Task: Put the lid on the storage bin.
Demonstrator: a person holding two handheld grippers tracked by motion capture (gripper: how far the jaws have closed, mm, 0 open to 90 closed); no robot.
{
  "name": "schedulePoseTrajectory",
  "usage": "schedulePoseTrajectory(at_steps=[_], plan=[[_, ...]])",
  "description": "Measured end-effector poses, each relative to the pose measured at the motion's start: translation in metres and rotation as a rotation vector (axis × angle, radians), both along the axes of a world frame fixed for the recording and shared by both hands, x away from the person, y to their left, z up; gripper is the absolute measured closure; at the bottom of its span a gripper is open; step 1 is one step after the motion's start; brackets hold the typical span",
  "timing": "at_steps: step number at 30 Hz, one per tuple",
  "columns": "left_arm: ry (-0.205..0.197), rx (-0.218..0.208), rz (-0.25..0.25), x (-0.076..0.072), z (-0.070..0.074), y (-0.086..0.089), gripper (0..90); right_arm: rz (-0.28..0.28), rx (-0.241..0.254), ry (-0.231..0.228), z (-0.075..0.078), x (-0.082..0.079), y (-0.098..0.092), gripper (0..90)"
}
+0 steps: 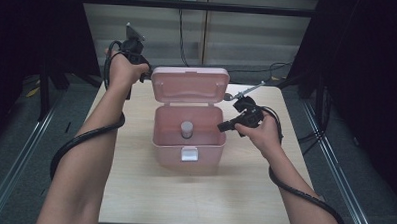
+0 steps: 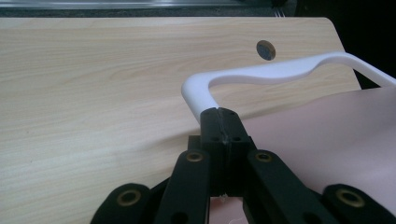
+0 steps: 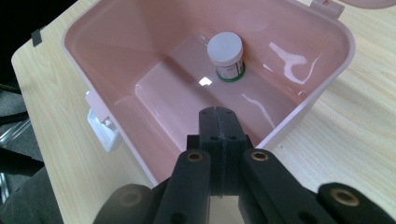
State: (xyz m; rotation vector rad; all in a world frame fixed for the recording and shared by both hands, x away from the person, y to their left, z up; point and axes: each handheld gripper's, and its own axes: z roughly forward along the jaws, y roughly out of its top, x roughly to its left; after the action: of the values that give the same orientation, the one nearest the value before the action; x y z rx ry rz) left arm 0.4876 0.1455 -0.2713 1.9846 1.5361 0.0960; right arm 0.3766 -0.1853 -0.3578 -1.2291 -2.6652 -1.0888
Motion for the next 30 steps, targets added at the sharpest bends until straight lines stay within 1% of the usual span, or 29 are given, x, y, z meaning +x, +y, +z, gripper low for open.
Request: schedulePoseTrajectory(at_steps=[2,5,7,8,9,10,12,14,15,16,17,18,19,20,21,23,24,25,26,27,30], plan=[[0.005,0.000,-0.001,-0.002,-0.003,0.002,90.0,0.008,0.002,-0.008,0.000,-0.001,0.001,90.0],[0.019,-0.014,0.002,-0.006,-0.007,0.005,90.0,0.007,0.007,0.001,0.000,-0.002,0.002,90.0],[0.021,-0.019,0.000,-0.008,-0.009,0.006,90.0,0.014,0.007,-0.009,0.000,-0.002,0.002,90.0],[0.027,-0.013,-0.010,-0.009,-0.010,0.007,90.0,0.015,0.008,-0.005,0.000,-0.003,0.003,90.0],[0.027,-0.014,-0.007,-0.010,-0.012,0.006,90.0,0.011,0.010,-0.003,0.001,-0.003,0.003,90.0],[0.032,-0.014,-0.011,-0.011,-0.013,0.007,90.0,0.014,0.012,-0.008,0.001,-0.004,0.004,90.0],[0.022,-0.018,-0.012,-0.012,-0.015,0.007,90.0,0.016,0.013,-0.015,0.001,-0.004,0.003,90.0],[0.013,-0.017,-0.013,-0.011,-0.013,0.008,89.9,0.022,0.013,-0.015,0.002,-0.004,0.003,90.0],[0.019,-0.024,-0.010,-0.010,-0.011,0.008,89.7,0.020,0.010,-0.017,0.003,-0.004,0.002,90.0],[0.014,-0.023,-0.009,-0.009,-0.010,0.007,89.7,0.019,0.013,-0.016,0.003,-0.004,0.002,90.0],[0.010,-0.019,-0.009,-0.008,-0.007,0.007,89.6,0.020,0.012,-0.017,0.003,-0.004,0.002,90.0],[0.016,-0.018,-0.010,-0.007,-0.005,0.006,89.8,0.018,0.011,-0.015,0.004,-0.004,0.002,90.0],[0.009,-0.014,-0.005,-0.006,-0.002,0.005,89.9,0.019,0.009,-0.011,0.004,-0.004,0.002,90.0],[0.009,-0.009,-0.010,-0.005,0.000,0.004,90.0,0.019,0.008,-0.011,0.005,-0.004,0.003,90.0],[0.007,-0.015,-0.011,-0.004,0.002,0.003,90.0,0.021,0.008,-0.014,0.005,-0.004,0.003,90.0],[-0.002,-0.003,-0.016,-0.004,0.004,0.001,90.0,0.017,0.008,-0.008,0.005,-0.004,0.003,90.0],[-0.001,-0.003,-0.018,-0.005,0.004,0.001,90.0,0.020,0.009,-0.013,0.004,-0.003,0.002,90.0],[0.000,-0.011,-0.013,-0.005,0.004,0.001,90.0,0.010,0.008,-0.004,0.003,-0.003,0.001,90.0],[0.004,-0.015,-0.015,-0.006,0.003,0.001,90.0,0.015,0.012,-0.011,0.002,-0.002,0.001,90.0],[0.013,-0.020,-0.017,-0.006,0.001,0.001,90.0,0.012,0.014,-0.003,0.002,-0.003,0.000,90.0],[0.027,-0.013,-0.027,-0.007,-0.002,0.001,90.0,0.010,0.020,-0.008,0.001,-0.004,-0.001,90.0]])
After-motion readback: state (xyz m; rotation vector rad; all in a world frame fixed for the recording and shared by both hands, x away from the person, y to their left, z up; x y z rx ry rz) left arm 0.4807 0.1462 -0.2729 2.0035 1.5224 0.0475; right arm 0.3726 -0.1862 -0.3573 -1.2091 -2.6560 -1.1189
